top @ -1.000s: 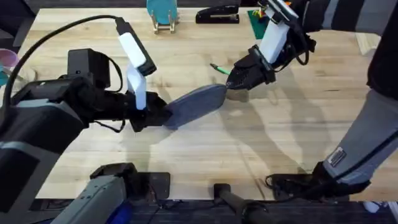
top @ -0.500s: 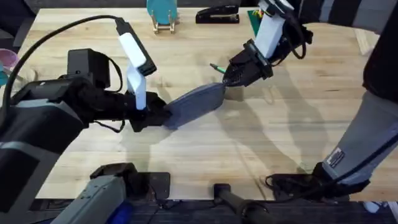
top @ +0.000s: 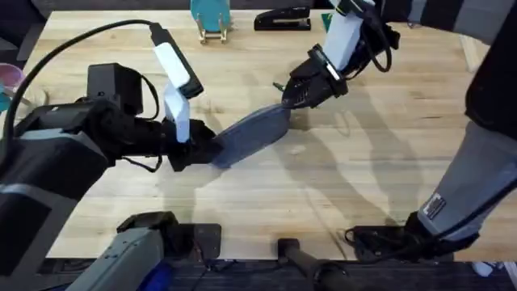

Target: Unzip the bag, pick up the pens from the table one at a time and place them inside, then zip the bag closed.

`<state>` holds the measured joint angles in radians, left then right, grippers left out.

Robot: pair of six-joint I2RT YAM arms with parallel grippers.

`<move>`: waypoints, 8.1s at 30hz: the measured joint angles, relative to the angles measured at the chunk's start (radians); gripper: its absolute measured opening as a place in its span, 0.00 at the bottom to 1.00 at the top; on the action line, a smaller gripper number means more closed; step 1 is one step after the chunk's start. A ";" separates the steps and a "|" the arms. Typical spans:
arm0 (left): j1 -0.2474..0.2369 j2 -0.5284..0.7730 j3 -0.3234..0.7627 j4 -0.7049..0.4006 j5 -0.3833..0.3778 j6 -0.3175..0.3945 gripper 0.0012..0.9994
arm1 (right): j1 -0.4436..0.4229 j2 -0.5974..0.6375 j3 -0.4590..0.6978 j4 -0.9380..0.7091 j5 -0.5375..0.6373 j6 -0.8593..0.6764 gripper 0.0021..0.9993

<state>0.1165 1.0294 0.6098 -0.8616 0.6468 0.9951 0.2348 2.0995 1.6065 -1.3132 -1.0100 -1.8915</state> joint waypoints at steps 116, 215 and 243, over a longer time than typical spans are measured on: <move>0.000 0.000 0.001 -0.013 -0.007 0.000 0.99 | 0.270 0.000 0.187 0.217 0.138 0.908 1.00; 0.000 -0.204 0.525 -0.619 -0.188 -0.473 1.00 | 0.322 -0.034 0.646 -0.298 0.729 0.784 0.03; 0.000 -0.204 0.525 -0.615 -0.187 -0.473 1.00 | 0.343 -0.009 0.647 -0.304 0.546 0.331 0.03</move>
<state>0.1165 0.8255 1.1343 -1.4769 0.4593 0.5224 0.5777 2.0900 2.2532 -1.6173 -0.4642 -1.5608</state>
